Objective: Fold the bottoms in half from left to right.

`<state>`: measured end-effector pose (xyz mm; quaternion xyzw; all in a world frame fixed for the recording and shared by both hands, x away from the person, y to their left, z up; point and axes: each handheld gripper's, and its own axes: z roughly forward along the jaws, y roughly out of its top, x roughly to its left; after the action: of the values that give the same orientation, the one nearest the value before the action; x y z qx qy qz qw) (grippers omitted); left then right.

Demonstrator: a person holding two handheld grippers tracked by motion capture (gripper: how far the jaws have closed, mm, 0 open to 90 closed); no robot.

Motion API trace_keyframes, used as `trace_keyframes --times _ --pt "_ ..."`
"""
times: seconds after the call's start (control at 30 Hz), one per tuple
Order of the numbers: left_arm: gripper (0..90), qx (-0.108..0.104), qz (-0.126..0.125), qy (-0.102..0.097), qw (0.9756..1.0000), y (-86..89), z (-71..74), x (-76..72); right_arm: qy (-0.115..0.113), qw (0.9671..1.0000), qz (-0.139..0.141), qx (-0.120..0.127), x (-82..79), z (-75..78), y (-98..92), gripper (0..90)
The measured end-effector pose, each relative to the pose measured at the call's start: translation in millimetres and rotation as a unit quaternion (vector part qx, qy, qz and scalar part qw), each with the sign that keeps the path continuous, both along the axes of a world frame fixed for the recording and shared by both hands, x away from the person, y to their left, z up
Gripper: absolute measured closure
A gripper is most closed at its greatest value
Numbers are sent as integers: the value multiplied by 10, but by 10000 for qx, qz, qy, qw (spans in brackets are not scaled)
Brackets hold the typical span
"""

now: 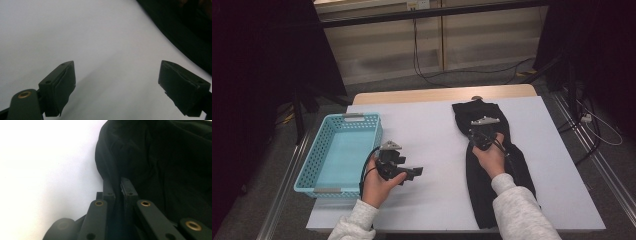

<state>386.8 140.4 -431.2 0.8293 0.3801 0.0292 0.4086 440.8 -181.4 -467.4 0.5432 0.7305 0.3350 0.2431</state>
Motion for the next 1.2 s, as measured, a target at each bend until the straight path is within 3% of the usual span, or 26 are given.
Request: trace_keyframes --times 0.27,0.3,0.37,0.43,0.7,0.93,0.97,1.07,1.1,1.17,1.2 --pt "144 8 -6 -4 10000 0 18 -5 27 9990 413 188 -30 11 133 851" --pt "144 6 -7 -18 10000 -3 18 -7 35 9979 607 212 -50 15 210 852" --pt "144 7 -7 -5 10000 -2 18 -7 42 9974 683 228 -58 16 237 852" --pt "144 31 -2 4 10000 2 13 -4 83 9951 948 283 -95 8 354 852" --pt "144 8 48 1 10000 15 16 4 84 9911 1279 366 -156 0 517 851" --pt "143 20 73 4 10000 28 22 10 125 9850 1655 477 -238 -6 715 851" --pt "143 17 72 -3 10000 31 22 12 122 9827 1789 470 -262 -7 781 851" --pt "143 16 83 -3 10000 36 24 14 144 9804 1897 508 -286 -8 834 851" --pt "143 21 75 11 10000 42 27 17 173 9771 2046 548 -317 -7 898 851" --pt "143 6 103 -3 9999 43 27 16 201 9745 2155 596 -347 -5 946 851" --pt "143 6 103 -3 9999 43 27 16 201 9745 2155 596 -347 -5 946 851"
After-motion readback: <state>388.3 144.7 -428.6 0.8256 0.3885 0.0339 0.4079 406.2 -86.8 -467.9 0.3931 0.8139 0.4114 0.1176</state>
